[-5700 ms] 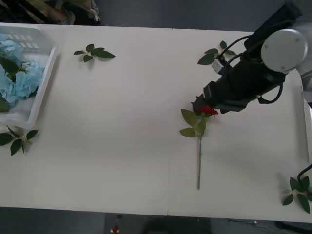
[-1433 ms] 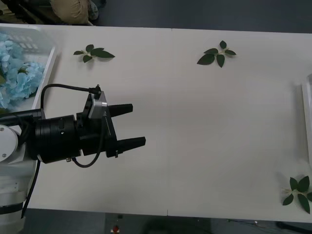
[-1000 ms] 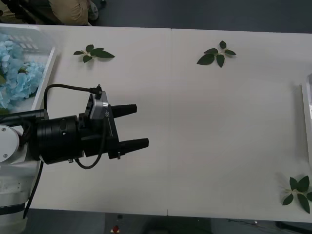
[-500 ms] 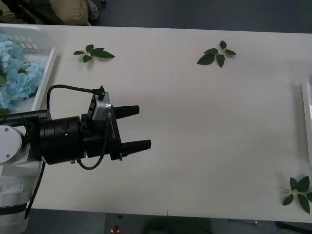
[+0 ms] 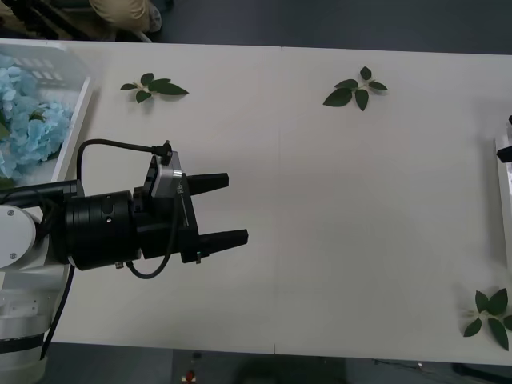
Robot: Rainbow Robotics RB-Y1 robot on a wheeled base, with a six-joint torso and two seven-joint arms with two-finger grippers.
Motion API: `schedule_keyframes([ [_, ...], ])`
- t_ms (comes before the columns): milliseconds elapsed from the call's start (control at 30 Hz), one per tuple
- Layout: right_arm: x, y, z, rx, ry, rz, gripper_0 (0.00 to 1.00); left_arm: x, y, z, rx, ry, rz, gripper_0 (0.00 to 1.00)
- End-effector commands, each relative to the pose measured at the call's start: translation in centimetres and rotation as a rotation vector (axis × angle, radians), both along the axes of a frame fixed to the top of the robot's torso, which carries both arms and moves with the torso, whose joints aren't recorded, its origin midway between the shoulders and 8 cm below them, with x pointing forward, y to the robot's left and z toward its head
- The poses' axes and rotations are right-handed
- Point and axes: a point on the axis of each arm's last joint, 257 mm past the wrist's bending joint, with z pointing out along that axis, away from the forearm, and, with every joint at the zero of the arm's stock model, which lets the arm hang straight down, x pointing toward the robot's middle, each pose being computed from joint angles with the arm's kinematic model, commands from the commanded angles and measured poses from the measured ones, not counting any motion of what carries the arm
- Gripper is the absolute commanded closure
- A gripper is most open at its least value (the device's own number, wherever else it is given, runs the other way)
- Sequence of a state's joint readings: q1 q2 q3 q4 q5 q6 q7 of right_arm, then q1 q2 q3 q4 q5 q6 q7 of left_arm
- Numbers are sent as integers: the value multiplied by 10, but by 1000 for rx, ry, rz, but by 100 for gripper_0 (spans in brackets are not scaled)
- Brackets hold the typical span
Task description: Put the red flowers into the right box and the blue flowers into the left box
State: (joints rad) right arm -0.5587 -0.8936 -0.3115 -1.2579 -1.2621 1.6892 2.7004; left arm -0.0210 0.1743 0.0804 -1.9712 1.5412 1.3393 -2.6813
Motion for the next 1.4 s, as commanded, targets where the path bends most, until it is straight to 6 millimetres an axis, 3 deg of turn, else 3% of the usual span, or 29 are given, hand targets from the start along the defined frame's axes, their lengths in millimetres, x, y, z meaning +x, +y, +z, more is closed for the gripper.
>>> schedule_keyframes([
  [33,-3,47,22,80,-51,114,17,-8,0,1,0,-22,-11,0],
  [267,-28,103,24,228,-5,270,17,-8,0,1,0,-22,-11,0],
  [667,-30,207,20,388,1,444,17,-8,0,1,0,-22,-11,0],
  [1400,-46,249,4,462,88,533,18,-8,0,1,0,-22,-11,0],
])
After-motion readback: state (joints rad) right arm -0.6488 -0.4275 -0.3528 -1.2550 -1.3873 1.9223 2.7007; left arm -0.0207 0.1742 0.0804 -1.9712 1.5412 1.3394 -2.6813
